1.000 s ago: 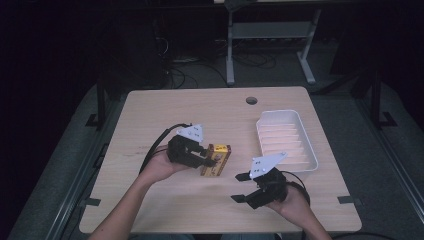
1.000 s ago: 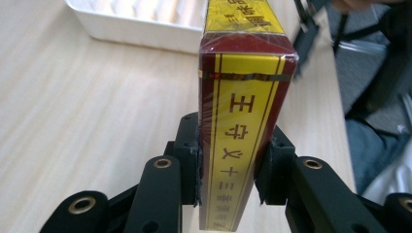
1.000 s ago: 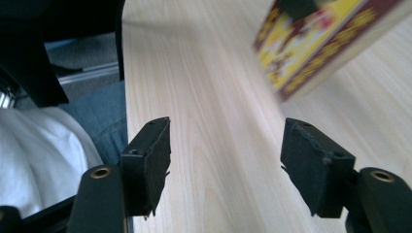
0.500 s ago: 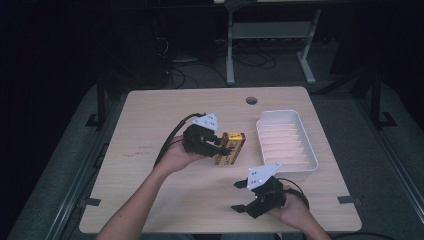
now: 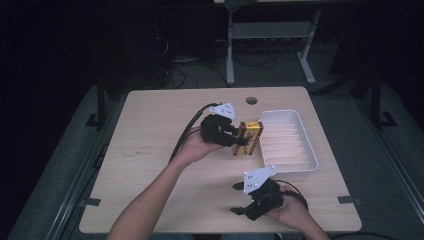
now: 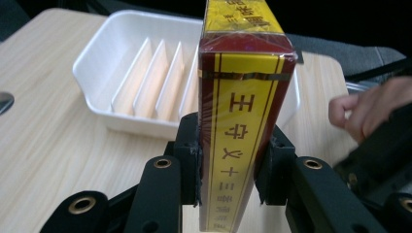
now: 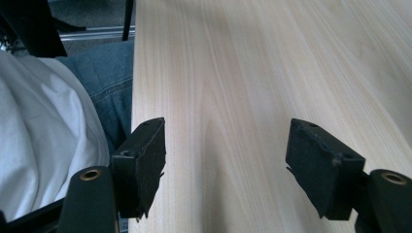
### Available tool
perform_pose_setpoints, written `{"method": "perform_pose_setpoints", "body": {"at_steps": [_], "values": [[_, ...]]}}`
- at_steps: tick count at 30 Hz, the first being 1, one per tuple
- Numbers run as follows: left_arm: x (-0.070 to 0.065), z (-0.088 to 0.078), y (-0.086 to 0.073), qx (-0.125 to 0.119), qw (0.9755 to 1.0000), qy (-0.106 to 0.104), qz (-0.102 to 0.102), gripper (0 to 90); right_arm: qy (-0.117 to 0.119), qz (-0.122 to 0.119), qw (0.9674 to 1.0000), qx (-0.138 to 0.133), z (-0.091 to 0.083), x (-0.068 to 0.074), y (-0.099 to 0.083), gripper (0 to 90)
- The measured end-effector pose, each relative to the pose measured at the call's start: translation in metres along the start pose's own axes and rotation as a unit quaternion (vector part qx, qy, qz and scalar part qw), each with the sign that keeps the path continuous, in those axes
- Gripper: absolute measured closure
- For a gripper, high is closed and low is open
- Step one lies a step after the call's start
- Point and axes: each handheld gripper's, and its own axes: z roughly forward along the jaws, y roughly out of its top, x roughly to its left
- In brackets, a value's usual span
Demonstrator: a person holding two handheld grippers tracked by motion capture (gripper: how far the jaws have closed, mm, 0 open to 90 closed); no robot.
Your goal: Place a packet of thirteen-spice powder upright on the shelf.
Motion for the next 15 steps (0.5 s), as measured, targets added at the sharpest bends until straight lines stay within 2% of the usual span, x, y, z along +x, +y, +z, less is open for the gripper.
{"method": "perform_pose_setpoints", "body": {"at_steps": [9, 15], "values": [[0.006, 0.020, 0.014, -0.013, 0.9999, -0.008, -0.001, 66.9, 0.012, -0.022, 0.9997, 0.004, 0.002, 0.001, -0.002, 30.2], [0.009, 0.036, 0.023, -0.022, 0.9997, -0.013, -0.002, 66.9, 0.021, -0.024, 0.9995, 0.004, 0.003, 0.000, -0.003, 30.6]]}}
